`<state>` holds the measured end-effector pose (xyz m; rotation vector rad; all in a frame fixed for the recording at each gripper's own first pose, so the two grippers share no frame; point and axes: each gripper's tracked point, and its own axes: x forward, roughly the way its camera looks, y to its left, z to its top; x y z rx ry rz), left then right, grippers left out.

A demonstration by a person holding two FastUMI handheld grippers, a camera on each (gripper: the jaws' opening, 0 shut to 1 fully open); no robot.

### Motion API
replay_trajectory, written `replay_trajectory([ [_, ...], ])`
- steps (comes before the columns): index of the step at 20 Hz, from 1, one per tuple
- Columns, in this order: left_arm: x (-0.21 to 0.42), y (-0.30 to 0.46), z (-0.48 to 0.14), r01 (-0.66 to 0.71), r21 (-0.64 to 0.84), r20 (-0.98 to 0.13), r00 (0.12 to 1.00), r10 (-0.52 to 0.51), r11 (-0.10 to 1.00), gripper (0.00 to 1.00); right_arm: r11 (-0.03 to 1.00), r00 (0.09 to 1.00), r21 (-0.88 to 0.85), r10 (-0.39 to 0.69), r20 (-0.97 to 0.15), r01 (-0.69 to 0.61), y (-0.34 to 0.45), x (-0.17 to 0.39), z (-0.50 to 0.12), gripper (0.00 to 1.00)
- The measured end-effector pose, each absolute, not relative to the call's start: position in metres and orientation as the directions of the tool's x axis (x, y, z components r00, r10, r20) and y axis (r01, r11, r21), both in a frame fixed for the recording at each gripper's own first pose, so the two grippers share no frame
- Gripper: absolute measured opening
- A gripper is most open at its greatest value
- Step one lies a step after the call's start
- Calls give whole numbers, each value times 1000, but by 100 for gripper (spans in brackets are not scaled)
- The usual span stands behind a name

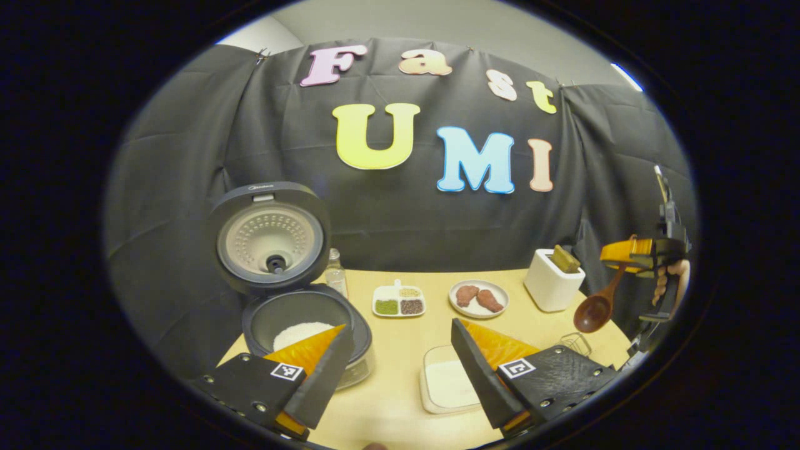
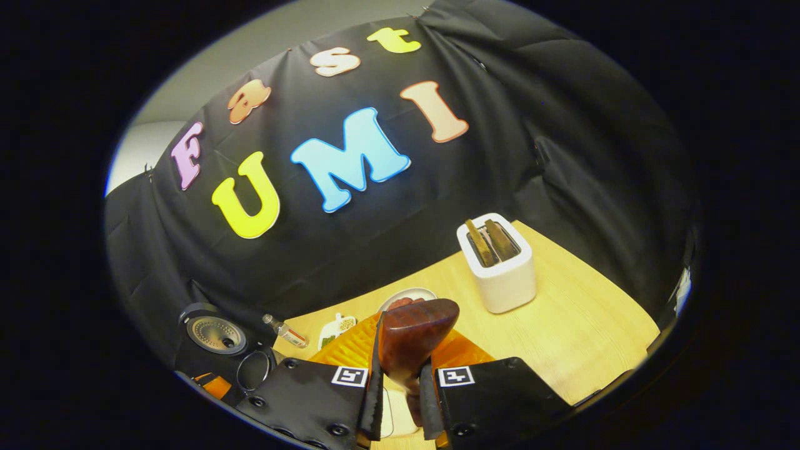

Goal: Close the left gripper, press the button to open the rice cooker; take a wooden spoon from the chopstick holder with the right hand, scoop a spoonful of rice and pour it into the rice cooker, then put the wooden spoon back into the chopstick holder.

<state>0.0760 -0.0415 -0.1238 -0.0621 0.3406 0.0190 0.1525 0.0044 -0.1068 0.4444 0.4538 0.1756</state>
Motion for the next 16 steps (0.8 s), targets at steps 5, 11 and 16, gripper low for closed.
replay_trajectory([
  [5, 57, -59, -113, -87, -39, -332, 941, 69, 995, 97, 883, 855, 469, 255, -451, -15, -17, 158, -159, 27],
  [11, 14, -61, -100, -147, 24, -329, 933, 147, 989, 96, 894, 828, 448, 259, -497, -10, -18, 168, -205, 27],
  [16, -9, -40, -105, -216, 14, -342, 916, 208, 976, 97, 911, 807, 413, 242, -539, 2, -11, 170, -241, 28],
])
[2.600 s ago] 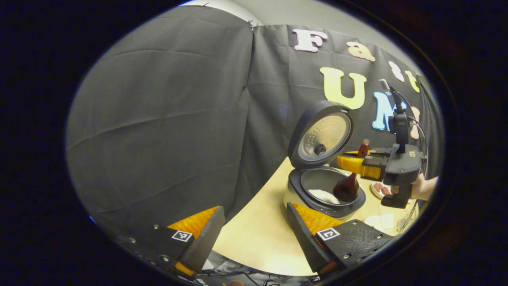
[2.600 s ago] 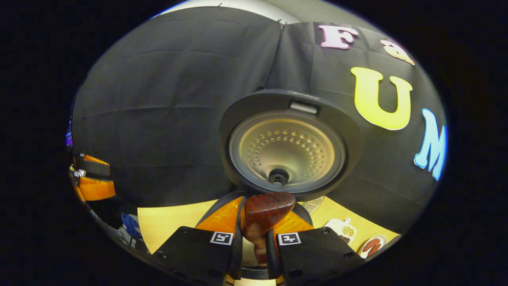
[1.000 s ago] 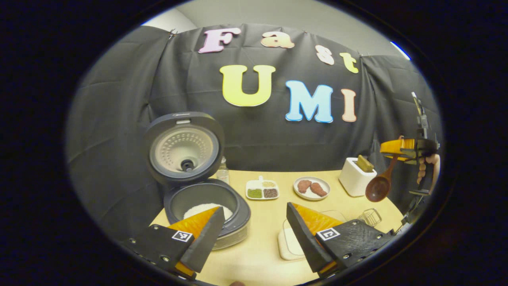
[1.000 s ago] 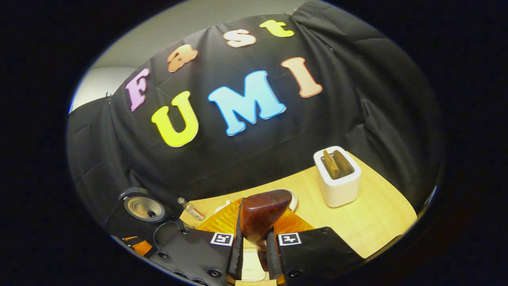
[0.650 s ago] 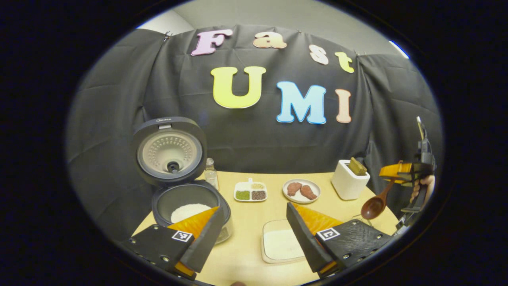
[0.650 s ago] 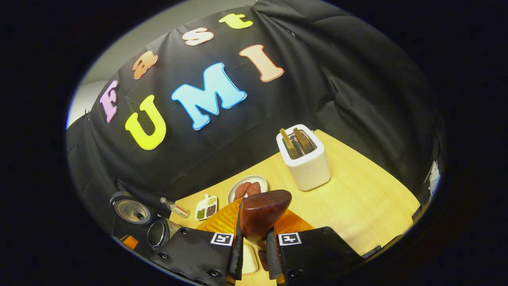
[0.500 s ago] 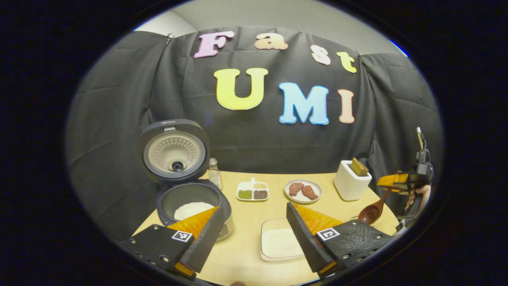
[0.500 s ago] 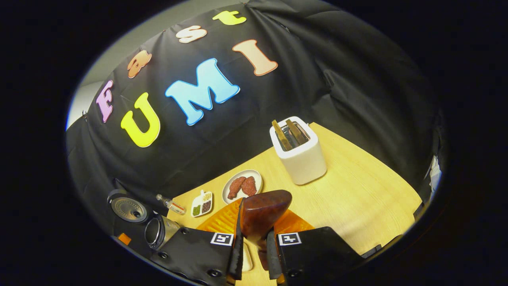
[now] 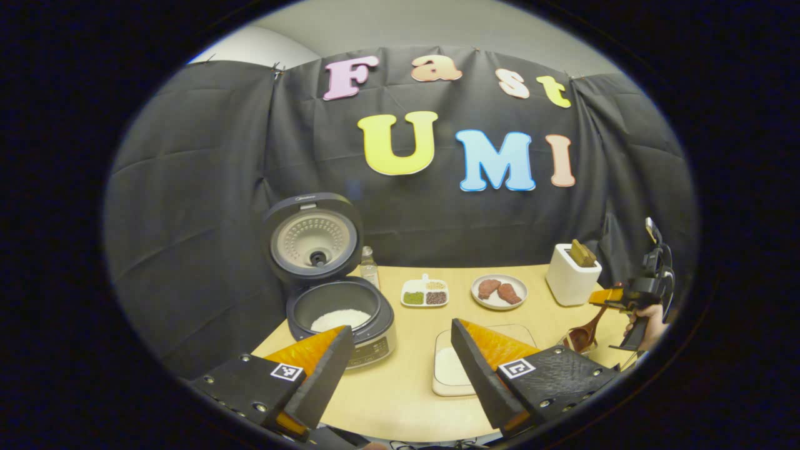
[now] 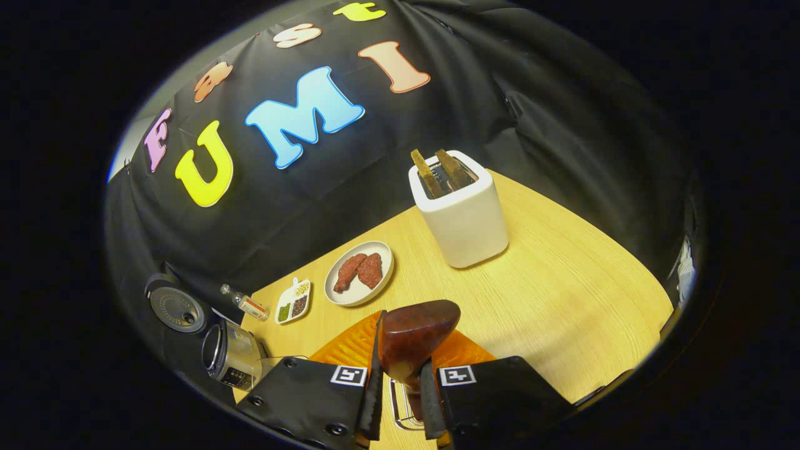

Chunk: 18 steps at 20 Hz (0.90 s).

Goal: Close the left gripper, press the button to open the rice cooker; take a wooden spoon from the chopstick holder with the right hand, scoop a spoonful of rice and pour it into the rice cooker, then put the wooden spoon back into the chopstick holder.

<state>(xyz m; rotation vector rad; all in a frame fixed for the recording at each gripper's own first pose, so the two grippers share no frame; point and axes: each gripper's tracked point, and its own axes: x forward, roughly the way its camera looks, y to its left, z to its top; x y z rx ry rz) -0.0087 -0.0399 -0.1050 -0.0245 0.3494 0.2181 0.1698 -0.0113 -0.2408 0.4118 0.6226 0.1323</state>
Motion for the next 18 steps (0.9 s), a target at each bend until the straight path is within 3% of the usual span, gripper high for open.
replay_trajectory([
  [4, -21, -35, -118, -256, -64, -372, 903, 215, 964, 97, 909, 794, 416, 240, -558, 18, -11, 168, -246, 30],
  [5, -21, -32, -121, -262, -66, -380, 899, 218, 963, 99, 908, 797, 417, 238, -555, 19, -10, 167, -245, 26],
  [8, -12, -18, -116, -259, -58, -375, 901, 219, 964, 99, 905, 818, 426, 237, -524, 11, -8, 165, -231, 39],
  [9, -7, -12, -111, -257, -56, -367, 904, 220, 965, 99, 907, 820, 421, 227, -525, 18, -9, 164, -229, 53],
  [10, 0, -4, -104, -257, -55, -356, 908, 221, 965, 99, 909, 823, 417, 219, -524, 24, -10, 162, -227, 80],
  [12, 18, 15, -91, -260, -53, -330, 916, 228, 964, 99, 919, 835, 388, 165, -526, 63, -22, 160, -225, 86],
  [13, 26, 25, -83, -264, -49, -317, 919, 236, 963, 99, 927, 841, 366, 129, -526, 87, -30, 158, -224, 98],
  [18, 74, 83, -38, -279, -18, -229, 936, 267, 960, 99, 951, 852, 271, 17, -523, 147, -52, 133, -205, 98],
])
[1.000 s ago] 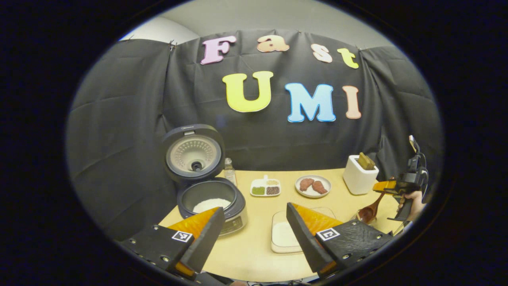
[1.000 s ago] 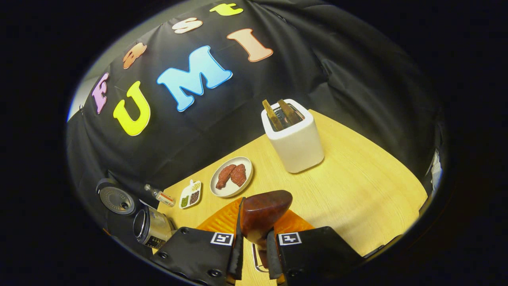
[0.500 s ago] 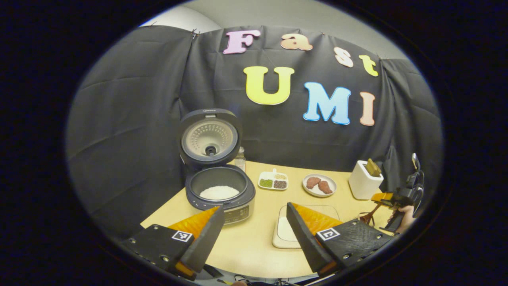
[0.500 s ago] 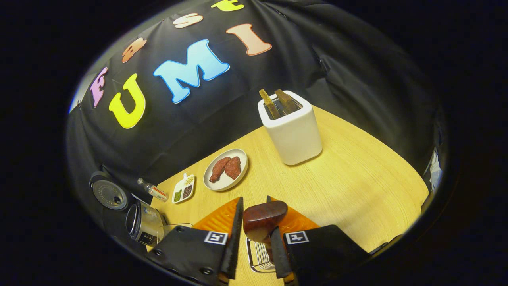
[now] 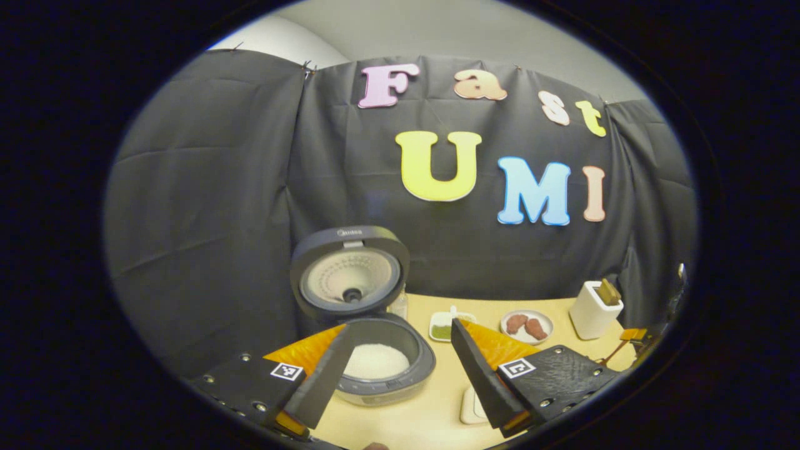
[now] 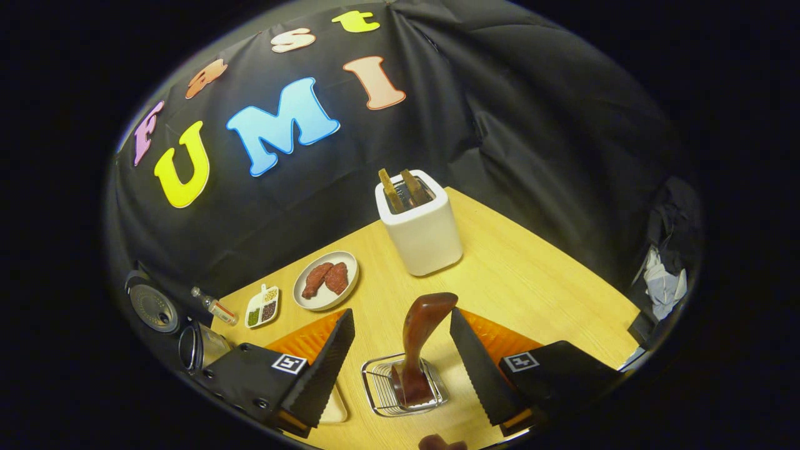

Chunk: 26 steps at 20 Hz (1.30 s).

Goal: Close the left gripper, press the button to open the rice cooker; take a wooden spoon from the chopstick holder with the right hand, scoop a spoonful of rice and pour it into the rice cooker, then put the wooden spoon back into the chopstick holder.

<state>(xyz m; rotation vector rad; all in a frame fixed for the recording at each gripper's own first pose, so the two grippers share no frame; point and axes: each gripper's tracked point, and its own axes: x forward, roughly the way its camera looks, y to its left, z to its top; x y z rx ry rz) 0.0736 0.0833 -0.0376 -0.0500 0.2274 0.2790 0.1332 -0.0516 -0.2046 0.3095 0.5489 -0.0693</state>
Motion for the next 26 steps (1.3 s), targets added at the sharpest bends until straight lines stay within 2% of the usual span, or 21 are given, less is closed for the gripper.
replay_trajectory([
  [3, 104, 111, -10, -285, -3, -172, 944, 281, 958, 97, 976, 882, 150, -70, -466, 157, -66, 124, -184, 98],
  [6, 137, 144, 15, -302, 30, -126, 945, 303, 953, 97, 987, 912, 73, -101, -397, 141, -63, 114, -164, 98],
  [9, 171, 173, 30, -335, 30, -102, 936, 336, 942, 99, 991, 931, 40, -109, -347, 131, -54, 103, -148, 98],
  [15, 235, 221, 48, -365, 30, -98, 925, 366, 930, 99, 997, 946, 37, -54, -321, 69, -23, 79, -133, 98],
  [20, 270, 243, 21, -352, 32, -167, 921, 353, 935, 99, 997, 955, 37, -54, -292, 68, -22, 79, -113, 98],
  [26, 286, 248, -20, -381, -43, -270, 894, 356, 924, 97, 997, 965, 23, -70, -251, 78, -34, 79, -96, 98],
])
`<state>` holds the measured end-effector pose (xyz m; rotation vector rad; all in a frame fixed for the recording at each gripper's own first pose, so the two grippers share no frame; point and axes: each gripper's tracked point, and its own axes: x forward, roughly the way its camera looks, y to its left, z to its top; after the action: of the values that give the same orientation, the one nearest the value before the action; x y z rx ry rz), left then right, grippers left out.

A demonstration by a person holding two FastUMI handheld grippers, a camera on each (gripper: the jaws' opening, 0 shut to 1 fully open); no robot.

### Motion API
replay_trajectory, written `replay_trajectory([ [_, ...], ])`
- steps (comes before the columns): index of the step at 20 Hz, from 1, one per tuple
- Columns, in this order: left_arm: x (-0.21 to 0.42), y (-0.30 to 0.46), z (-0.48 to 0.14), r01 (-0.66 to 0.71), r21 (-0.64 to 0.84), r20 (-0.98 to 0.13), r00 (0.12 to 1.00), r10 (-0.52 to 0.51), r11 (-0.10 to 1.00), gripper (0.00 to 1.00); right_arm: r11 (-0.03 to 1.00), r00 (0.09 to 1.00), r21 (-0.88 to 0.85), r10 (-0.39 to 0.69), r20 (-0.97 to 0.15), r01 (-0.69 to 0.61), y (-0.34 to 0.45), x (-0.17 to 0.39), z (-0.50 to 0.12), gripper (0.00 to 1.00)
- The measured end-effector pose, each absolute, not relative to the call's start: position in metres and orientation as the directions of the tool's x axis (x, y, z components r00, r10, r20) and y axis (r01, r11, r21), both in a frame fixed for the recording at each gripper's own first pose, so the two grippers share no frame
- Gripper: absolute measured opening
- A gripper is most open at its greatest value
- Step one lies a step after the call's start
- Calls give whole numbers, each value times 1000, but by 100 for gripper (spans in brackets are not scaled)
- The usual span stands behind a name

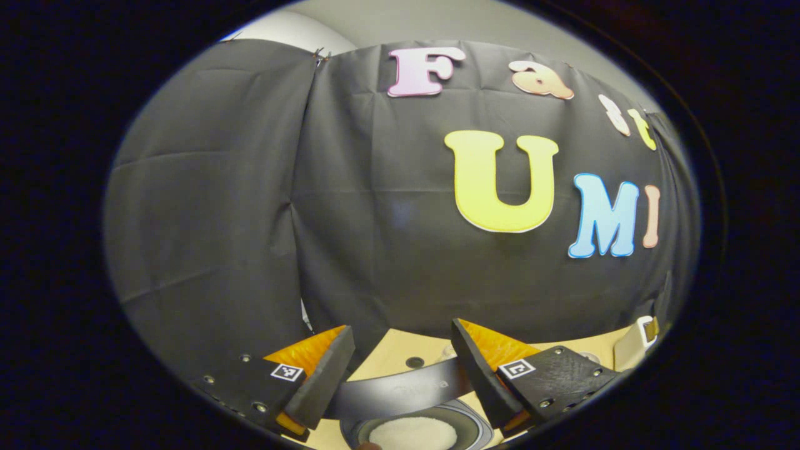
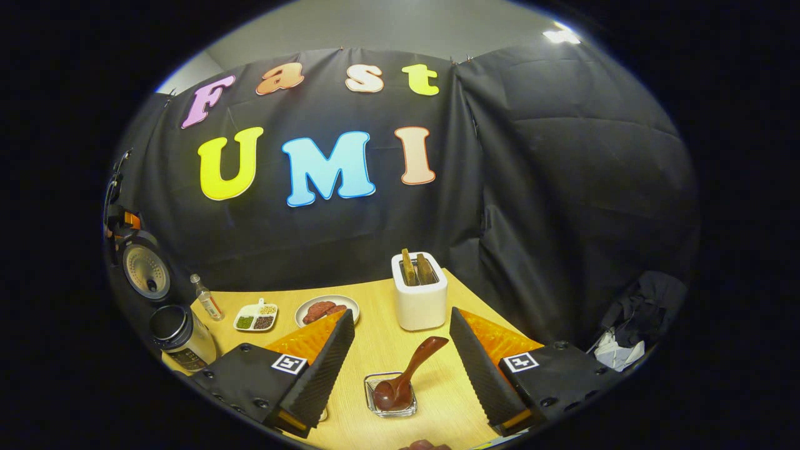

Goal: Close the left gripper, press the button to open the rice cooker; take a wooden spoon from the chopstick holder with the right hand, scoop a spoonful of rice and pour it into the rice cooker, then put the wooden spoon back into the chopstick holder.

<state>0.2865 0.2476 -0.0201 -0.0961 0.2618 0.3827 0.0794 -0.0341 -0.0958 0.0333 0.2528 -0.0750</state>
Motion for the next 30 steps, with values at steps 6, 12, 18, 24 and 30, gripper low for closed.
replay_trajectory([
  [6, 266, 227, -32, -404, -57, -306, 878, 369, 913, 100, 998, 965, 23, -42, -260, 50, -34, 79, -104, 98],
  [12, 220, 185, -67, -434, -62, -377, 844, 381, 899, 100, 1000, 956, 25, 5, -294, 2, -38, 75, -119, 98],
  [18, 174, 140, -131, -440, -88, -494, 798, 345, 894, 100, 998, 939, 32, 58, -339, -51, -42, 68, -133, 98],
  [24, 154, 119, -178, -452, -36, -530, 765, 366, 891, 100, 996, 926, 17, 85, -368, -84, -50, 58, -147, 98],
  [30, 143, 104, -220, -455, -1, -566, 734, 375, 890, 100, 995, 905, 11, 96, -414, -100, -63, 44, -166, 98],
])
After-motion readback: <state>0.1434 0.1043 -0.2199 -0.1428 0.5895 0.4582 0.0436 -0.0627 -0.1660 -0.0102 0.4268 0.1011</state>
